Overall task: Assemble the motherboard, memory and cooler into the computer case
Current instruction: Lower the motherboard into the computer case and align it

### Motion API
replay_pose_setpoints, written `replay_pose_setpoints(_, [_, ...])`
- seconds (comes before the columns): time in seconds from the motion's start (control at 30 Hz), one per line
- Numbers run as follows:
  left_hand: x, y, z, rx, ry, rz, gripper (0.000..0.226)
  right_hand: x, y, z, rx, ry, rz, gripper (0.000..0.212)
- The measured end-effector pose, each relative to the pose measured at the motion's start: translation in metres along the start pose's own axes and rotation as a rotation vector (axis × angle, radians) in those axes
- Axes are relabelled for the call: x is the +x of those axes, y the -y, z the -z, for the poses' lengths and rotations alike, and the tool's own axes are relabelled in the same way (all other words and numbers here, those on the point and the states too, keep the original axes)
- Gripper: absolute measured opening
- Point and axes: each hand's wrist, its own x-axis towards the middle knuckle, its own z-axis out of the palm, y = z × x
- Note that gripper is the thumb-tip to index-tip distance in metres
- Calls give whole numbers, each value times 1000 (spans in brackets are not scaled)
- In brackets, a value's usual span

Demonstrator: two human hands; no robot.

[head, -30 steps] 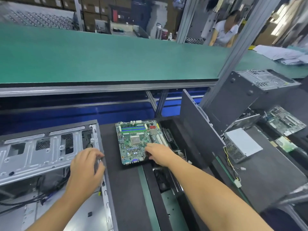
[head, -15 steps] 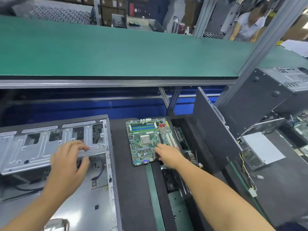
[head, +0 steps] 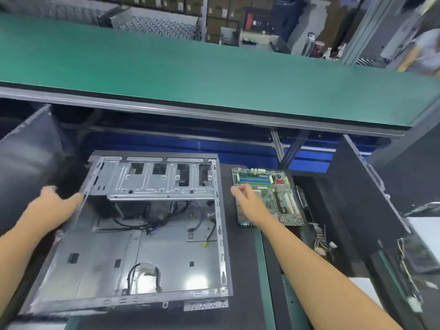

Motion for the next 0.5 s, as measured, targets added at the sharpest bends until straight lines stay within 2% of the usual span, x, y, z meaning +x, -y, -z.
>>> replay_pose_setpoints(0.07, [-4, 3, -5, 41, 143, -67, 41, -6, 15, -22, -9, 133, -71, 69])
replay_pose_setpoints(0.13, [-9, 0, -14, 112, 135, -133, 25, -10, 21, -37, -80, 199, -92, 88])
replay_pose_setpoints(0.17, [-10, 1, -18, 118, 129, -151, 19, -11, 24, -43, -119, 203, -87, 90])
replay_pose_setpoints(0.3, [-14, 0, -16, 101, 129, -168, 9, -12, 27, -56, -180, 96, -43, 81])
replay_pose_setpoints(0.5, [-25, -12, -21, 113, 186, -216, 20, -22, 18, -45, -205, -5, -54, 72])
